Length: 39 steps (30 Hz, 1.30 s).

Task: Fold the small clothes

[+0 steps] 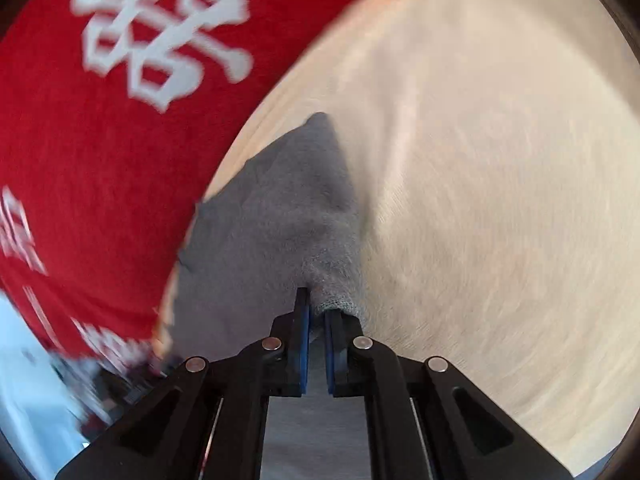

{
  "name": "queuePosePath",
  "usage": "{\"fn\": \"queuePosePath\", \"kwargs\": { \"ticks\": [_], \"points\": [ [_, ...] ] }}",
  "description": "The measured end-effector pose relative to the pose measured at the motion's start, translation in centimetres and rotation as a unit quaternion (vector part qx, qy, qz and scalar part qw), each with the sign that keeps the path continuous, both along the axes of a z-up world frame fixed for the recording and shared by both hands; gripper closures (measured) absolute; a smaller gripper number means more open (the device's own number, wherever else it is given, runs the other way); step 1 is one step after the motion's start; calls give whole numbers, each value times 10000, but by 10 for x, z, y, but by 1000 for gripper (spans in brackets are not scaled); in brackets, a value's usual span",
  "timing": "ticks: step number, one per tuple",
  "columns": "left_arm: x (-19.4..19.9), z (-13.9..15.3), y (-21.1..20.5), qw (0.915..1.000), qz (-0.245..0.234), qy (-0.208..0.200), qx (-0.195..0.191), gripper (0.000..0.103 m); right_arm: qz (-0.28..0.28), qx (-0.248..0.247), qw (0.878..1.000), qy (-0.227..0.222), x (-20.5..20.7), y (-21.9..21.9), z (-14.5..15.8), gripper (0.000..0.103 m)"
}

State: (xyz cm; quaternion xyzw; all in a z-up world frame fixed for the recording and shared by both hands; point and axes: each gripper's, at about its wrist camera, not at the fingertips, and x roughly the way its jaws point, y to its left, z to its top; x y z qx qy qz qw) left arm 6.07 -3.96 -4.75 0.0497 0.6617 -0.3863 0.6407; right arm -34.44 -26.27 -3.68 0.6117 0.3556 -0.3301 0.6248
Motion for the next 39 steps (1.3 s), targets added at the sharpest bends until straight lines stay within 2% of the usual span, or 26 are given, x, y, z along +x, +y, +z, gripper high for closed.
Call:
{"fn": "queuePosePath", "kwargs": {
  "ticks": [2, 4, 6, 7, 8, 9, 10, 11, 14, 17, 21, 24, 26, 30, 32, 37, 39],
  "points": [
    [0, -8, 4, 9999, 53, 57, 74, 95, 151, 119, 9997, 146, 3, 0, -14, 96],
    [1, -4, 9, 10000, 74, 16, 55, 95, 112, 128, 9998, 63, -1, 0, -18, 97],
    [2, 5, 15, 9989, 62, -364, 272, 95, 143, 118, 9998, 54, -2, -1, -17, 97],
    [3, 8, 18, 9980, 30, -487, 396, 90, 182, 138, 9997, 68, -5, -3, -16, 97],
    [5, 11, 22, 9966, 11, -597, 573, 71, 207, 162, 9996, 74, -7, -3, -16, 95],
    [5, 14, 25, 9944, 32, -755, 743, 58, 241, 206, 9994, 134, -6, -4, -13, 94],
    [5, 20, 30, 9914, 61, -980, 860, 41, 261, 227, 9992, 180, -4, -4, -12, 93],
    [5, 28, 34, 9891, 54, -1200, 857, 38, 303, 231, 9990, 252, -4, -3, -7, 91],
    [4, 43, 35, 9882, -132, -1336, 735, 38, 569, 71, 9974, 430, 7, 16, 10, 89],
    [-6, 50, 19, 9874, -447, -1403, 577, 38, 830, -292, 9946, 551, 17, 25, 31, 88],
    [-21, 39, -11, 9857, -807, -1397, 478, 38, 1194, -829, 9854, 892, 41, 20, 42, 89],
    [-31, 16, -23, 9843, -965, -1297, 712, 38, 1441, -777, 9802, 1115, 57, 15, 26, 89],
    [-38, 8, -24, 9797, -1056, -1502, 804, 38, 1679, -683, 9727, 1447, 60, 17, 9, 92],
    [-47, 17, -21, 9723, -1334, -1681, 923, 38, 1658, -593, 9764, 1248, 47, 22, 11, 93],
    [-48, 19, -17, 9729, -1333, -1589, 1021, 38, 1606, -443, 9786, 1210, 39, 26, 13, 88],
    [-57, 23, 1, 9736, -1213, -1346, 1387, 38, 1583, -120, 9819, 1036, 11, 38, 21, 88],
    [-65, 26, 8, 9724, -1206, -1326, 1495, 38, 1614, -61, 9816, 1015, 7, 43, 24, 84]
  ]
}}
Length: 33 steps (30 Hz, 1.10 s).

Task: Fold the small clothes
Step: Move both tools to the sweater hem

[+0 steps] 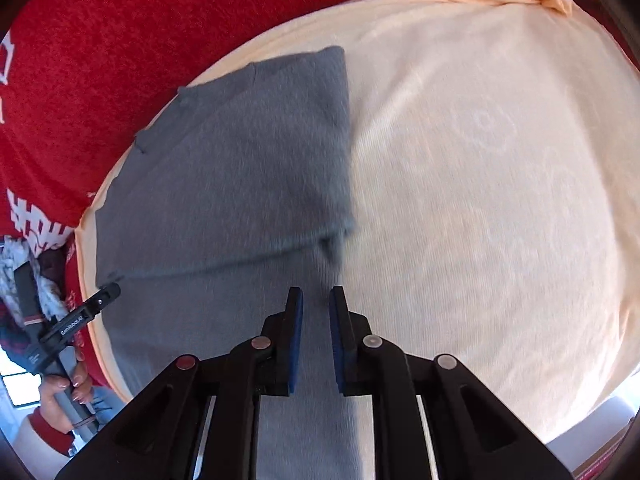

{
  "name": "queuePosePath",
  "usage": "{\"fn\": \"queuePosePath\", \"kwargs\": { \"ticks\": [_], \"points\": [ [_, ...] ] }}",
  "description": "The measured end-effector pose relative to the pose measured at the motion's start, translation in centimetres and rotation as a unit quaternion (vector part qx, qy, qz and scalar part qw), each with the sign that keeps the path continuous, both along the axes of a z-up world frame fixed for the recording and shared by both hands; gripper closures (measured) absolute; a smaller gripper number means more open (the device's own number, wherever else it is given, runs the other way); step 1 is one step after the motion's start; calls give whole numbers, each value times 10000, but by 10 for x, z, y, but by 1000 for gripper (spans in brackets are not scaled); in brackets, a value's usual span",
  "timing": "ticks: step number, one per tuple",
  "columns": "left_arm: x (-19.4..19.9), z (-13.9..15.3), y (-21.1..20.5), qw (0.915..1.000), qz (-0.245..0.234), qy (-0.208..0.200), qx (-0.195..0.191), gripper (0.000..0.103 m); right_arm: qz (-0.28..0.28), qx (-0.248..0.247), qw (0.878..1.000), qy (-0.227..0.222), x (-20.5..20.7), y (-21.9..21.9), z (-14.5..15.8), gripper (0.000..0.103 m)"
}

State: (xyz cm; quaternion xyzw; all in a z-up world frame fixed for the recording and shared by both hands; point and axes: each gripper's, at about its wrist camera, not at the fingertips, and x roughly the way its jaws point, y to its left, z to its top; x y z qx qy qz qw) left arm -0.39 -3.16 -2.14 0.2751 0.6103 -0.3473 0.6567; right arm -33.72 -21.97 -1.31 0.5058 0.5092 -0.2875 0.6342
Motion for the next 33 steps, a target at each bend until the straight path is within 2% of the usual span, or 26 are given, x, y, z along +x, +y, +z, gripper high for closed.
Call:
{"fn": "queuePosePath", "kwargs": {
  "ticks": [1, 3, 4, 14, 22, 23, 25, 30, 33],
  "points": [
    [-4, 1, 3, 10000, 2, 0, 45, 38, 9, 43, 10000, -17, -7, 4, 0, 82],
    [-14, 4, 9, 9999, 6, 8, 143, 38, 29, 154, 9999, -52, -8, 10, -1, 65],
    [-18, 5, 12, 9999, 8, 25, 169, 38, 46, 206, 9997, -82, -9, 13, -1, 62],
    [-60, 2, 36, 9984, 234, 234, 468, 38, 306, 588, 9971, -366, 0, 24, -6, 60],
    [-74, 5, 70, 9978, 367, 275, 480, 37, 419, 685, 9961, -370, 4, 38, -10, 59],
    [-80, 1, 67, 9977, 367, 316, 473, 22, 427, 688, 9961, -363, 4, 40, -10, 57],
    [-83, 3, 76, 9980, 367, 280, 421, 3, 439, 683, 9961, -335, 6, 47, -9, 57],
    [-89, 7, 100, 9989, 274, 120, 358, 3, 425, 678, 9963, -317, 11, 66, -6, 56],
    [-90, 8, 123, 9990, 325, 130, 263, 3, 468, 672, 9963, -261, 14, 81, -5, 48]
  ]
}}
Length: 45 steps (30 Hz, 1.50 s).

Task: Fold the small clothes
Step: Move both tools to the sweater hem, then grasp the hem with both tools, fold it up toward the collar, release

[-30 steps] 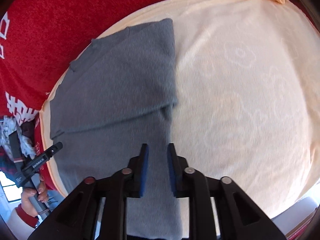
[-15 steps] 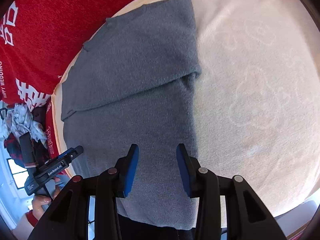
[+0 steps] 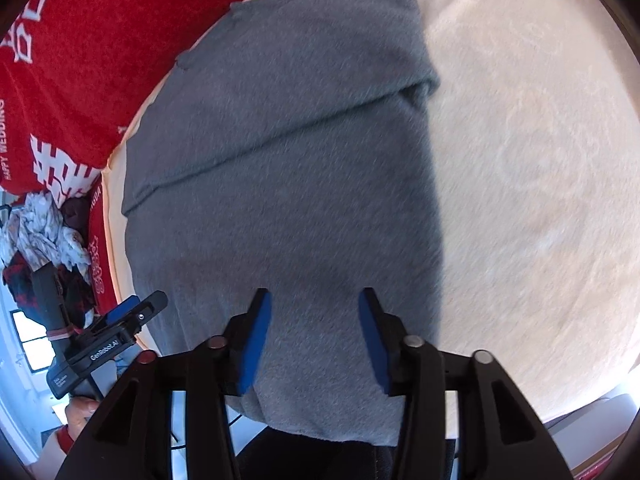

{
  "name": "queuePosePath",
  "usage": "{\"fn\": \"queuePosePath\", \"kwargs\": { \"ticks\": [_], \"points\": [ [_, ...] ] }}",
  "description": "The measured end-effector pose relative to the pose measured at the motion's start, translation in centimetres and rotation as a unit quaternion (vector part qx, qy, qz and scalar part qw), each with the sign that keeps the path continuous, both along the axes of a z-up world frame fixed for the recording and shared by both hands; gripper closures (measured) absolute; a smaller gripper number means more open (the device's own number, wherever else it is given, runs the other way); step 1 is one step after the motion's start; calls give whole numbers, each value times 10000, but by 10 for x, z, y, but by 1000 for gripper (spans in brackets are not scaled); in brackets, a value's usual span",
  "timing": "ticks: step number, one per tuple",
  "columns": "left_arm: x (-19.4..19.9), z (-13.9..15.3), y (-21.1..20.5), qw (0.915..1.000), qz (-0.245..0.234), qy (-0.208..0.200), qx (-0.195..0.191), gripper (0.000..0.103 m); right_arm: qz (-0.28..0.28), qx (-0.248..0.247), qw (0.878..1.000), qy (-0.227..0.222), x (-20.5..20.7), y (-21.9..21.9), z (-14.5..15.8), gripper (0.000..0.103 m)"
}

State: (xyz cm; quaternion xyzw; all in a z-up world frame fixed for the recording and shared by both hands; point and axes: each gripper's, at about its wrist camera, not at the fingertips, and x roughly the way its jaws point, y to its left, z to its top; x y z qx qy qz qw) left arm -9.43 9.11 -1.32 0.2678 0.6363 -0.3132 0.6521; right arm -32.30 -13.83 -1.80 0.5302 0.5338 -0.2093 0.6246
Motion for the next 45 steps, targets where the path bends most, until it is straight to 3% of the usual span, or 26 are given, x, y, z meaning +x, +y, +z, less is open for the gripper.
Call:
{"fn": "queuePosePath", "kwargs": {
  "ticks": [2, 5, 13, 23, 26, 35, 45],
  "points": [
    [-1, -2, 17, 10000, -18, -5, 42, 3, -29, -16, 10000, -60, -1, 10, 5, 43],
    [-2, -3, 43, 9999, -64, -49, 110, 3, -99, -34, 9998, -185, -2, 24, 10, 23],
    [-18, -4, 109, 9998, -158, 99, 64, 2, -349, 11, 9992, -198, -11, 58, 12, 23],
    [-35, -21, 190, 9995, -153, 268, 95, 2, -280, -10, 9995, -142, -32, 84, 13, 23],
    [-49, -31, 211, 9985, -171, 508, 88, 2, -230, 36, 9997, -104, -43, 93, 10, 23],
    [-63, -62, 282, 9927, -23, 1196, -138, 2, -13, 316, 9992, 251, -75, 121, -15, 23],
    [-76, -105, 335, 9850, 99, 1697, -291, 2, 393, 466, 9963, 603, -96, 142, -67, 23]
  ]
}}
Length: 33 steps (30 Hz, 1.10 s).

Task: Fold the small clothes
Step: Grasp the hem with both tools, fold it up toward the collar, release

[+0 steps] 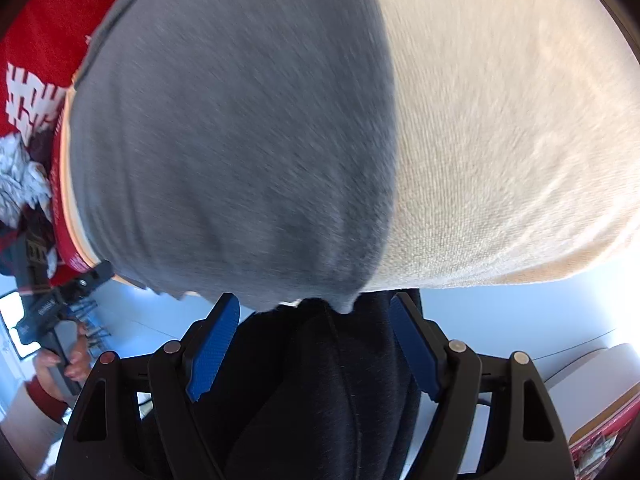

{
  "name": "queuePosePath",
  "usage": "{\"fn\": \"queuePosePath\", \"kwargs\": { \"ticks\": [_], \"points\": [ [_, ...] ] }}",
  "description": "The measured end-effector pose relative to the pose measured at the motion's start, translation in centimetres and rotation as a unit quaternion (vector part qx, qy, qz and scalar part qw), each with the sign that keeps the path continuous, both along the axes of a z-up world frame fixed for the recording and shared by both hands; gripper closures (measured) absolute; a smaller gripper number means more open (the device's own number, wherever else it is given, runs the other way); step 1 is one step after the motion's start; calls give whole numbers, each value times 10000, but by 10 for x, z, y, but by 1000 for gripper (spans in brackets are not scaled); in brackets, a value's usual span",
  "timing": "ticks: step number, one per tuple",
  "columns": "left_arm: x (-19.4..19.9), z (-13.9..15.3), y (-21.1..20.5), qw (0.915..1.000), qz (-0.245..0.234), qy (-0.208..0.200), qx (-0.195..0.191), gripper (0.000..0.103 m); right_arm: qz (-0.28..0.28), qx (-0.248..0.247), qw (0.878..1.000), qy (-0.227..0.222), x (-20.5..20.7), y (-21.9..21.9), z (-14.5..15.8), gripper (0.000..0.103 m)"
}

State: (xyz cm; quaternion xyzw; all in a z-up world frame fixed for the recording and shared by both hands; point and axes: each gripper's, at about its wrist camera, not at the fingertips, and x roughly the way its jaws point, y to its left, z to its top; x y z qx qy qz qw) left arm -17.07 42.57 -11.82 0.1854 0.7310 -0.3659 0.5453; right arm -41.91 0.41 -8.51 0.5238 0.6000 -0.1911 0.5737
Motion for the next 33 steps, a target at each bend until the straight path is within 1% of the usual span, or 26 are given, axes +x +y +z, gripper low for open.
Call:
{"fn": "queuePosePath", "kwargs": {
  "ticks": [3, 5, 6, 7, 8, 9, 10, 11, 13, 14, 17, 20, 22, 23, 24, 25, 27, 28, 29, 30, 31, 33],
  "points": [
    [-2, -9, 18, 10000, 70, 24, -7, 2, 51, -11, 9999, -159, 2, 1, -9, 23],
    [-6, -13, 26, 9999, 96, -5, -42, 2, 15, 80, 9996, -268, 4, 2, -15, 22],
    [-8, -15, 34, 9999, 105, -36, -55, 4, -34, 152, 9994, -317, 3, 4, -17, 23],
    [-8, -12, 33, 9999, 124, -91, -22, 13, -86, 200, 9991, -357, 1, 4, -19, 27],
    [-5, -7, 30, 9998, 163, -123, 53, 23, -154, 274, 9987, -401, -2, 4, -20, 50],
    [-4, -5, 37, 9997, 207, -103, 74, 29, -252, 361, 9982, -401, -4, 5, -20, 75],
    [-3, -5, 46, 9996, 288, 9, 41, 44, -332, 389, 9978, -410, -6, 6, -18, 83],
    [2, 2, 54, 9992, 356, 159, -31, 65, -452, 454, 9965, -541, -9, 6, -15, 96],
    [6, 11, 68, 9980, 425, 427, -211, 89, -663, 511, 9933, -790, -13, 5, -2, 97],
    [7, 17, 72, 9975, 424, 481, -286, 89, -754, 551, 9908, -981, -14, 3, 9, 98],
    [13, 43, 78, 9948, 385, 576, -745, 89, -979, 570, 9834, -1420, -13, -6, 37, 98],
    [27, 71, 75, 9912, 300, 501, -1192, 89, -1323, 472, 9709, -1942, -7, -31, 68, 98],
    [38, 85, 70, 9882, 288, 379, -1459, 89, -1461, 358, 9646, -2167, 3, -46, 81, 98],
    [61, 93, 67, 9869, 299, 325, -1552, 89, -1526, 298, 9609, -2292, 10, -58, 86, 98],
    [70, 98, 64, 9850, 351, 257, -1672, 89, -1586, 236, 9569, -2420, 16, -70, 90, 98],
    [90, 109, 58, 9837, 407, 224, -1738, 89, -1630, 185, 9543, -2497, 21, -79, 93, 98],
    [113, 115, 36, 9807, 613, 25, -1855, 89, -1733, 50, 9515, -2543, 33, -107, 93, 98],
    [125, 115, 32, 9794, 721, -121, -1885, 89, -1808, -18, 9516, -2485, 38, -120, 90, 98],
    [137, 115, 18, 9786, 808, -214, -1882, 89, -1874, -47, 9513, -2448, 40, -128, 88, 98],
    [146, 115, 13, 9785, 866, -314, -1845, 89, -1977, -90, 9511, -2369, 44, -138, 83, 98],
    [153, 108, 7, 9786, 905, -446, -1796, 89, -2066, -132, 9524, -2237, 47, -147, 76, 98],
    [167, 108, -1, 9787, 939, -876, -1603, 89, -2158, -179, 9561, -1974, 51, -162, 65, 98]
  ]
}}
